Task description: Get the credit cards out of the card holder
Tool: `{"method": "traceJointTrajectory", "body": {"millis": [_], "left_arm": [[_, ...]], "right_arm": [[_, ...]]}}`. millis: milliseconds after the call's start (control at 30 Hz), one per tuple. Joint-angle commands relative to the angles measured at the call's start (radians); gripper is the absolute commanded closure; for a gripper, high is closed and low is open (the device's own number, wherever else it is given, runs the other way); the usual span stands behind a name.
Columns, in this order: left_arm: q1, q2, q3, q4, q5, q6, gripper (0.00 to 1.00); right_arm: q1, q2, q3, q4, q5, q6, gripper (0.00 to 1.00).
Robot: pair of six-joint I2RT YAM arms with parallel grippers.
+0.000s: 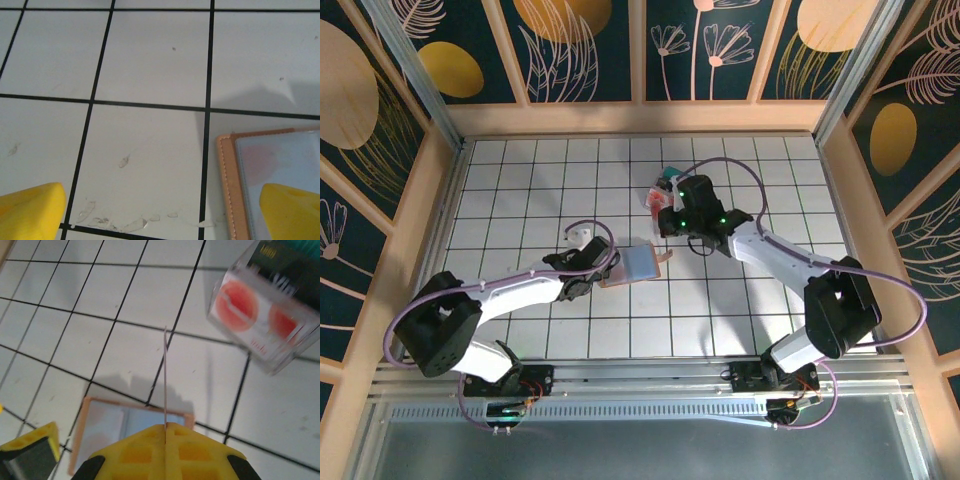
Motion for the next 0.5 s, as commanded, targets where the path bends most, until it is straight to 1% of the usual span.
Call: {"method": "traceJointTrajectory", "body": {"millis": [0,200,267,300,467], "left_arm": [[-0.021,0.030,-0.004,-0.037,0.024,-0.039,0.01],[-0.029,0.067,-0.014,0.026,0.035,-0.035,0.01],[-0.027,0.075,-0.022,0.060,0.030,-0.018,0.01],[-0.027,0.083,-0.022,0.069,0.023,-0.012,0.01],[-0.015,0.139,0.005,0.046,-0.031,-0.008,0.01]], "right_arm": [[-0.012,-0.009,0.042,0.000,0.118,-0.165,1.00],[-0.069,0.020,0.077,0.063,0.106,-0.315,1.00],[-0.069,0.039,0.089,0.073,0.071,-0.356,1.00],[-0.106,0.052,0.098,0.076,0.057,-0.375,1.00],[-0.151,0.106,0.132,0.074,-0.001,-0.455,1.00]]}}
